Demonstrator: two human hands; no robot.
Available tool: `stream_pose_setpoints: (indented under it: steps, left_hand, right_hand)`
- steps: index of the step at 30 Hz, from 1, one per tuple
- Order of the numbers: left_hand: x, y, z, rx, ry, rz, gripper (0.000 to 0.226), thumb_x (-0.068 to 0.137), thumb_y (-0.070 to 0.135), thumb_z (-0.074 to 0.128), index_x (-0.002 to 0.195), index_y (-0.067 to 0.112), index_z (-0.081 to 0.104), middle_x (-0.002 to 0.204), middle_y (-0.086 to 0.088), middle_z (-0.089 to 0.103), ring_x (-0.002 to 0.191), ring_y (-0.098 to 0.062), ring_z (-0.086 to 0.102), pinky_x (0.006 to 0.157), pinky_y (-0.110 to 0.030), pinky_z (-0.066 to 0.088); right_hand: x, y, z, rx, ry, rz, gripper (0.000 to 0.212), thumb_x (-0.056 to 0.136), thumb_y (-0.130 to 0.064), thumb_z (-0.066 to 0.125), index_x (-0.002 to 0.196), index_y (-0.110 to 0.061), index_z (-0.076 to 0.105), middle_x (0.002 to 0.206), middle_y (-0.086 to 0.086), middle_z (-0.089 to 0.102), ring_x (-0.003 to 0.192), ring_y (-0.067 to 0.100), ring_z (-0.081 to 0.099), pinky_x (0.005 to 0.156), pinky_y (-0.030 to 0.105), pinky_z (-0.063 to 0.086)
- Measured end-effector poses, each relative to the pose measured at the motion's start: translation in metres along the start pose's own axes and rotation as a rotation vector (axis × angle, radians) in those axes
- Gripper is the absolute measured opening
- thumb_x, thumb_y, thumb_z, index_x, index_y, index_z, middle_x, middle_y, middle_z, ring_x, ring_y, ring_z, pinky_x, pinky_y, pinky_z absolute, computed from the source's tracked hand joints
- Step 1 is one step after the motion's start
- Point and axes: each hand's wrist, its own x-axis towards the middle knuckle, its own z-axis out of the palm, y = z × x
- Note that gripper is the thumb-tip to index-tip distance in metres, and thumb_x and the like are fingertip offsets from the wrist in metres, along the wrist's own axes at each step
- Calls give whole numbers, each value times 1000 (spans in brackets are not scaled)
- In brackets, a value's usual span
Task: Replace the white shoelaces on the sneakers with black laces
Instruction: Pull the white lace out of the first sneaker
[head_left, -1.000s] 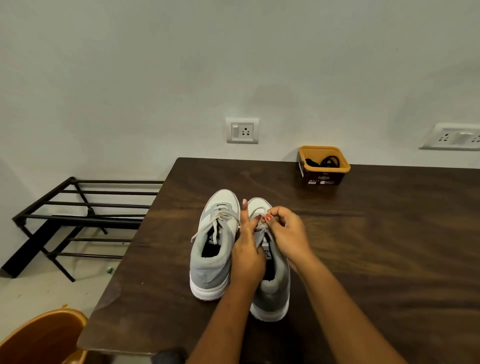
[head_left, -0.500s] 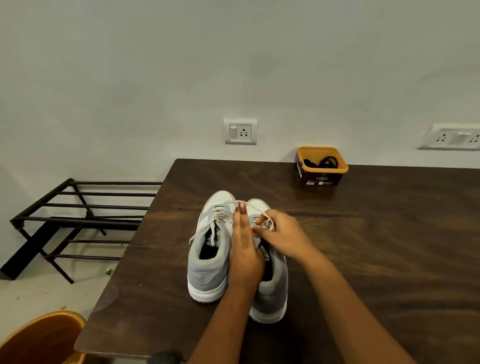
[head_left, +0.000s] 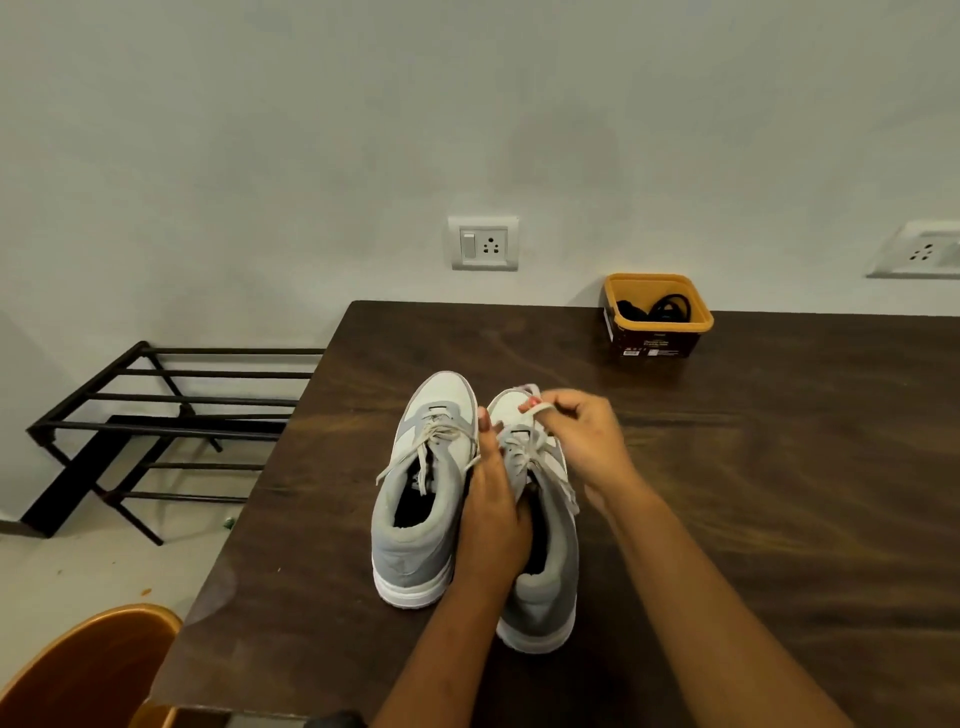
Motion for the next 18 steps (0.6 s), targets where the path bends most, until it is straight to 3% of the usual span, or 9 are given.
stream_pose_setpoints:
  steps: [2, 5, 6, 8, 10, 12, 15, 18]
  left_hand:
    - [1, 3, -1, -28, -56, -60, 95, 92, 2, 52, 142, 52, -11, 141, 9, 47, 127, 2, 42, 104, -7, 31]
    - [2, 9, -5, 47, -75, -65, 83, 91, -1, 52, 146, 47, 11, 140, 25, 42, 124, 12, 40, 105, -6, 30]
    - [3, 13, -7, 73, -89, -65, 74, 92, -1, 51, 149, 36, 20, 145, 28, 35, 127, 11, 38, 108, -11, 31]
    - [4, 20, -9, 136, -132, -95, 67, 92, -3, 49, 149, 22, 25, 150, 13, 33, 133, -5, 41, 108, -19, 34]
    - [4, 24, -11, 149, -110, -104, 72, 92, -1, 48, 148, 35, 21, 143, 8, 42, 129, -10, 45, 103, -18, 36]
    - [3, 28, -13, 102, -51, -87, 77, 95, 5, 48, 141, 56, 14, 132, 21, 44, 123, 2, 44, 104, -14, 35]
    - [1, 24, -11, 76, 12, -48, 73, 93, 3, 48, 142, 51, 22, 125, 22, 44, 119, -2, 47, 102, -9, 31]
    - [-2, 25, -12, 67, 28, -27, 71, 91, 0, 48, 141, 43, 23, 127, 9, 55, 115, -8, 51, 99, -10, 33]
  right_hand:
    - [13, -19, -5, 94, 31, 16, 18, 88, -9, 64, 76, -19, 74, 73, 8, 70, 68, 12, 59, 63, 25, 49]
    - [27, -55, -22, 166, 91, 61, 15, 93, -11, 57, 85, -10, 69, 73, 0, 64, 56, 4, 48, 47, 9, 39]
    - [30, -66, -31, 198, 123, 74, 15, 94, -12, 56, 86, -7, 67, 77, 0, 65, 54, 4, 46, 44, 9, 37]
    - [32, -77, -47, 261, 220, 78, 16, 95, -13, 56, 84, -6, 65, 81, -1, 65, 50, 4, 44, 42, 9, 35]
    - [32, -78, -61, 344, 361, 92, 16, 96, -16, 56, 86, -10, 66, 76, -2, 63, 46, 3, 45, 40, 11, 34]
    - [31, -78, -79, 482, 508, 113, 14, 96, -18, 56, 86, -13, 65, 71, -1, 60, 42, 0, 46, 38, 13, 33]
    - [29, -69, -104, 611, 642, 103, 16, 96, -18, 55, 82, -15, 61, 70, 0, 58, 40, 0, 46, 37, 13, 33]
    - [10, -44, -104, 512, 620, 199, 15, 96, -17, 55, 83, -17, 61, 76, 0, 62, 52, 2, 56, 43, 13, 41]
